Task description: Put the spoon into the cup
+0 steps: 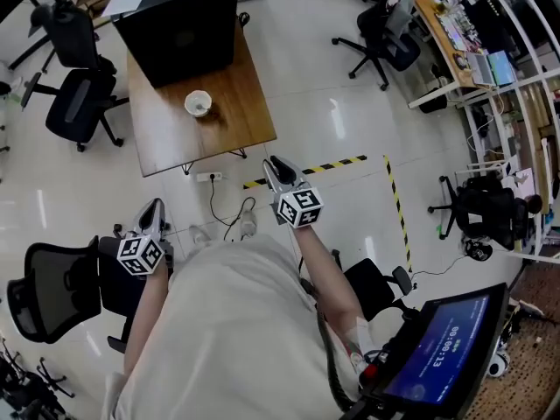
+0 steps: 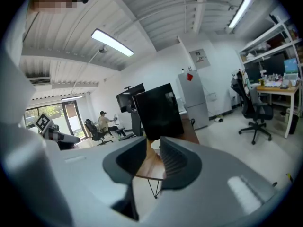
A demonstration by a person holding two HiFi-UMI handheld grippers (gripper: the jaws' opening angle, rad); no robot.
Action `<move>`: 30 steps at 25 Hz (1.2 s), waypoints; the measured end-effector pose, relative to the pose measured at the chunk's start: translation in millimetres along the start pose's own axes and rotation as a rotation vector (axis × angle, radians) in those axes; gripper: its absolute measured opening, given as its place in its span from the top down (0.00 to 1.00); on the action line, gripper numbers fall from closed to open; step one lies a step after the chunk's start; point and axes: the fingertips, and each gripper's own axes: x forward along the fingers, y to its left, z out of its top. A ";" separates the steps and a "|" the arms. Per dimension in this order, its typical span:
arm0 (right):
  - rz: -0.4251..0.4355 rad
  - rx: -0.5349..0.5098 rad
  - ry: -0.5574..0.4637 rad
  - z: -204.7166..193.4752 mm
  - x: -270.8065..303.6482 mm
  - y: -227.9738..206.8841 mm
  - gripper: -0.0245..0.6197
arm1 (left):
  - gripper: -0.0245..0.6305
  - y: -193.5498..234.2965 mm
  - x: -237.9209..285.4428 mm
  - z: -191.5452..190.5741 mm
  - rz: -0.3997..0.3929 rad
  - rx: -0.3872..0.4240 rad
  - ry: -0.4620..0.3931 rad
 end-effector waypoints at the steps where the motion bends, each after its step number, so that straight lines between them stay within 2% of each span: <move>1: 0.005 -0.001 0.015 -3.6 2.4 0.2 0.83 | 0.96 2.7 0.6 -3.5 0.003 -0.005 0.004; 7: 0.017 -0.006 0.153 -33.9 17.8 -7.4 0.83 | 0.96 23.7 5.9 -23.8 0.042 -0.098 0.023; 16: 0.047 -0.061 0.178 -38.6 45.4 1.8 0.83 | 0.96 31.4 8.4 -8.8 0.028 -0.070 0.018; 22: 0.027 -0.100 0.239 -48.8 48.6 -20.8 0.83 | 0.96 21.9 23.0 -8.8 0.003 -0.046 0.020; 28: 0.021 -0.095 0.214 -36.0 41.4 -30.3 0.84 | 0.96 12.7 31.7 -2.0 -0.014 -0.028 0.022; 30: -0.007 -0.119 0.187 -29.2 38.4 -36.0 0.91 | 0.96 9.5 33.1 0.1 -0.011 -0.019 0.017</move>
